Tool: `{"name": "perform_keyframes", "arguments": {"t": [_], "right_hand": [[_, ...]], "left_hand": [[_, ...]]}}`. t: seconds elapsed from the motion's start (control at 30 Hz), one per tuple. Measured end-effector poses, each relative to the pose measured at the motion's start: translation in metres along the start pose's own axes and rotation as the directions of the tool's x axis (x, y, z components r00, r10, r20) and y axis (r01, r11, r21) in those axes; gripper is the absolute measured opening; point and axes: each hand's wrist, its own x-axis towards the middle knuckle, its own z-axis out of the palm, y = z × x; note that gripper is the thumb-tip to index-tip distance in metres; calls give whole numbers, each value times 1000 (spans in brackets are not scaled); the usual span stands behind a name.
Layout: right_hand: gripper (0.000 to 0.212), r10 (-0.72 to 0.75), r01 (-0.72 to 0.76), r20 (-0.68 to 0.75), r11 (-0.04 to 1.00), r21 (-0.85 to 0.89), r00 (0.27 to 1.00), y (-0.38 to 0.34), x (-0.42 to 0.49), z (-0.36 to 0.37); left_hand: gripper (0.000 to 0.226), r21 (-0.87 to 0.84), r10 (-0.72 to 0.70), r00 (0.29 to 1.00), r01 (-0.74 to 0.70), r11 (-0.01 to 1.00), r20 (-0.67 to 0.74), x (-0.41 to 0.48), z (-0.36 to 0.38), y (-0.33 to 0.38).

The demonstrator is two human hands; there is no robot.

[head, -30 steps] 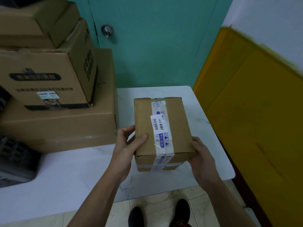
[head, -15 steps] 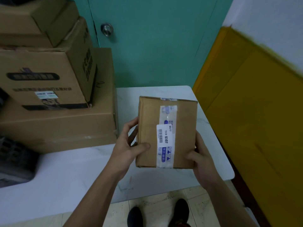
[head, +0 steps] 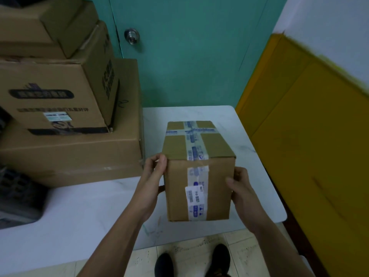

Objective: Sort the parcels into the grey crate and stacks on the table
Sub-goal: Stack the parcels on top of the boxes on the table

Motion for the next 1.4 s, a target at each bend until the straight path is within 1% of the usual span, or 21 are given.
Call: {"name": "perform_keyframes", "arguments": {"t": [0.07,0.1,0.2,0.23,0.3,0.33,0.37,0.43,0.47,0.5,0.63,0.77,0.87,0.9,1.0,1.03,1.1,1.17,1.23,1.3,1.4], "right_hand": [[83,50,-48,-58,999,25,997,-1,1,3],[92,71,-68,-86,997,33,994,-2,2,4],[91,125,-113,-127,989,97,984,-2,3,5],[98,140,-129,-129,987,94,982,-2,3,6],[111,163,-153,-137,985,77,977,-2,4,7],[110,164,-155,-141,985,76,976,-2,4,7],[103,171,-161,-144,984,76,975,-2,4,8],[75,175,-163,-152,983,89,973,-4,3,9],[65,172,-160,-152,983,90,973,-5,3,9],[60,171,-158,-156,983,91,973,-6,3,10],[55,178,-164,-176,982,93,968,-6,3,11],[51,195,-186,-185,980,68,963,-3,6,9],[35,203,-194,-159,978,71,966,-2,7,5],[39,200,-190,-136,979,79,970,-2,6,2],[78,236,-235,-2,969,76,972,-2,2,-8],[82,265,-267,43,962,51,963,-3,1,-9],[78,312,-313,55,950,9,948,-4,1,-8],[81,337,-338,-19,941,-17,941,-4,2,-4],[84,353,-356,-63,933,-47,934,-4,3,-2],[73,369,-373,-70,925,-67,927,-6,2,-2],[43,388,-396,-83,910,-124,918,-6,1,-3]], "left_hand": [[65,55,-4,1000,4,998,1,0,0,2],[62,68,-8,1000,7,998,11,0,0,3],[25,43,-14,1000,13,999,26,2,-1,3],[18,31,-14,1000,13,999,27,2,-1,1],[20,19,-19,999,18,1000,39,2,0,-1],[22,12,-24,999,24,1000,42,1,0,-3],[24,5,-28,999,28,1000,45,0,0,-4],[27,-3,-35,998,35,999,49,0,0,-5],[29,-9,-34,998,35,999,51,0,-1,-5],[33,-14,-33,998,34,999,54,0,-2,-6],[57,-32,-43,997,45,998,63,0,-3,-7],[64,-51,-65,996,68,996,57,-1,-1,-8],[68,-64,-99,993,103,993,58,-1,1,-6],[68,-66,-122,991,125,990,50,-1,0,-6],[79,-10,-219,976,219,976,13,2,-1,-5],[84,21,-248,969,248,969,10,2,-2,-4],[78,78,-264,964,261,962,35,1,-3,-4],[64,116,-254,965,245,963,65,-1,-1,-3],[62,125,-247,968,239,963,50,-2,-1,-5],[65,114,-251,968,248,962,17,-1,-1,-8],[68,95,-291,956,294,951,-41,-1,1,-10]]}}
